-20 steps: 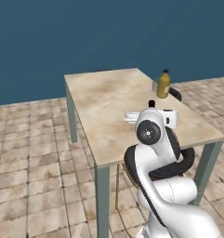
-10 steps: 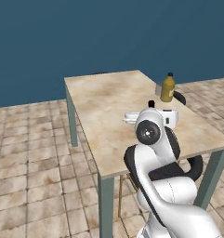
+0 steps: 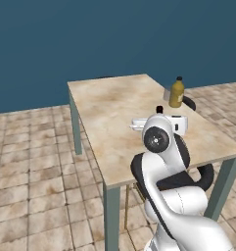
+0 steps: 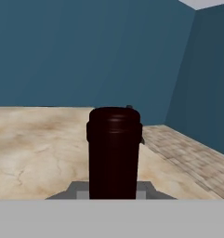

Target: There is a wine glass and glass cup on the dining counter. Place the wine bottle next to the wine glass and the juice bottle next to the glass cup.

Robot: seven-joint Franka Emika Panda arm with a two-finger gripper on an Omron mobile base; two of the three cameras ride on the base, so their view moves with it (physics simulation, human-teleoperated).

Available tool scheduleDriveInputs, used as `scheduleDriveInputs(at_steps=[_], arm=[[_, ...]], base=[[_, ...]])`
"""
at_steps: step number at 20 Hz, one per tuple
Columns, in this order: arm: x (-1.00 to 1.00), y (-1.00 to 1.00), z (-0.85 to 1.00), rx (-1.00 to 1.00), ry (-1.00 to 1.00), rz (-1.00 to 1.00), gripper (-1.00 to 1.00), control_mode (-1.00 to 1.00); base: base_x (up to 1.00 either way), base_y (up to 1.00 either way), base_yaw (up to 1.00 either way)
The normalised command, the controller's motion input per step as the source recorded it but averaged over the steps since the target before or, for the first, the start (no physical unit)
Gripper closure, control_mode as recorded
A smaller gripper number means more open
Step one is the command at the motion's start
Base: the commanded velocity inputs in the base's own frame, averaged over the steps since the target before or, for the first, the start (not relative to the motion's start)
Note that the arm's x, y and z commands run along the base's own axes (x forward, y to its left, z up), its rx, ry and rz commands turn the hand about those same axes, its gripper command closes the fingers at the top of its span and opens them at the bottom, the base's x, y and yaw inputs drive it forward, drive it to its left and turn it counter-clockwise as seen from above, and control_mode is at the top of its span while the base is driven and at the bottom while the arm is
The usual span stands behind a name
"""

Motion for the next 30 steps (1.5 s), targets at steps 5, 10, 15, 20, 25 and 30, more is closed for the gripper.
scheduleDriveInputs(at_steps=[5, 10, 15, 20, 25, 30], arm=[[0.00, 0.00, 0.00, 0.00, 0.00, 0.00, 1.00, 1.00], [0.00, 0.00, 0.00, 0.00, 0.00, 0.00, 1.00, 1.00], [0.00, 0.00, 0.00, 0.00, 0.00, 0.00, 1.00, 1.00], [0.02, 0.02, 0.00, 0.04, -0.02, -0.02, 1.00, -1.00], [0.27, 0.19, 0.00, 0.00, -0.14, -0.14, 1.00, -1.00], [0.42, 0.10, 0.00, -0.01, -0.08, -0.21, 1.00, -1.00]], base=[[0.00, 0.00, 0.00], [0.00, 0.00, 0.01], [0.00, 0.00, 0.00], [0.00, 0.00, 0.00], [0.00, 0.00, 0.00], [0.00, 0.00, 0.00]])
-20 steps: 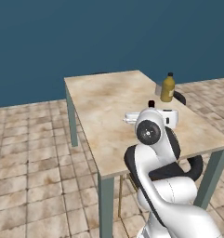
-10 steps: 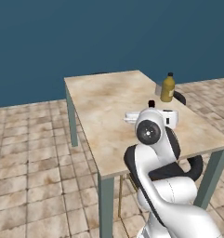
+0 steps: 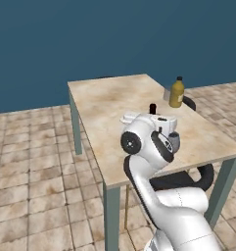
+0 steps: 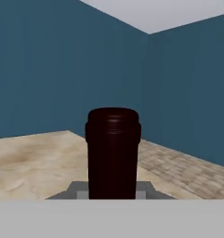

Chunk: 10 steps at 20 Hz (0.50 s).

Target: There is a wine glass and glass cup on the dining counter. Place the wine bottle next to the wine glass and the juice bottle next to the glass cup.

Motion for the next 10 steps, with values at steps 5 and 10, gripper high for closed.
scheduleDriveInputs(at_steps=[5, 10], arm=[[0.45, 0.01, 0.00, 0.00, 0.05, -0.19, 1.00, -1.00], [0.35, -0.02, 0.00, 0.00, 0.09, -0.18, 1.00, -1.00]], base=[[0.00, 0.00, 0.00], [0.00, 0.00, 0.00]])
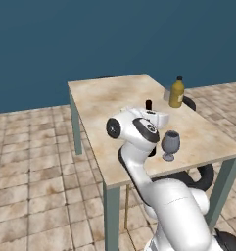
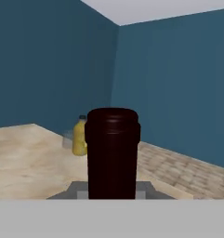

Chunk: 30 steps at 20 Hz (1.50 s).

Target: There is a wine glass and glass cup on the dining counter. Place the wine bottle next to the wine glass and the juice bottle next to the glass cup.

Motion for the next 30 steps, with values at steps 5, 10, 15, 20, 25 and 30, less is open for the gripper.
scheduleDriveInputs(at_steps=[5, 10, 15, 20, 25, 30], arm=[[0.11, -0.14, -0.02, 0.00, 0.06, -0.12, 1.00, -1.00], [0.00, -0.23, -0.18, 0.00, 0.00, -0.08, 1.00, -1.00], [0.00, -0.24, -0.19, 0.00, 0.00, -0.07, 1.00, -1.00], [0.00, -0.25, -0.18, 0.00, -0.01, -0.04, 1.00, -1.00], [0.00, -0.17, -0.16, 0.00, -0.06, -0.01, 1.00, -1.00], [0.00, -0.17, -0.21, 0.00, -0.13, -0.01, 1.00, -1.00]], base=[[0.00, 0.00, 0.00], [0.00, 0.00, 0.00], [0.00, 0.00, 0.00], [0.00, 0.00, 0.00], [0.00, 0.00, 0.00], [0.00, 0.00, 0.00]])
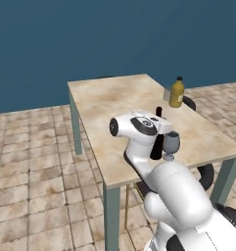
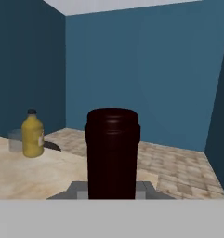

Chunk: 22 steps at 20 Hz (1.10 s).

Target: There is a wine glass and glass cup on the dining counter. Place the wine bottle next to the wine glass and the juice bottle next to the glass cup.

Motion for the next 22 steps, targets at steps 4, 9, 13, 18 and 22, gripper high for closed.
scheduleDriveInputs(at_steps=[4, 9, 13, 18, 22], arm=[[0.00, -0.17, -0.18, 0.00, -0.08, -0.01, 1.00, -1.00], [0.02, -0.13, -0.17, 0.00, 0.00, -0.03, 1.00, -1.00], [0.01, -0.13, -0.19, 0.02, -0.01, -0.01, 1.00, -1.00], [0.04, -0.03, -0.19, 0.09, -0.05, 0.00, 1.00, -1.00], [0.07, 0.00, -0.17, 0.13, -0.12, 0.00, 1.00, -1.00]], base=[[0.00, 0.00, 0.00], [0.00, 0.00, 0.00], [0.00, 0.00, 0.00], [0.00, 0.00, 0.00], [0.00, 0.00, 0.00]])
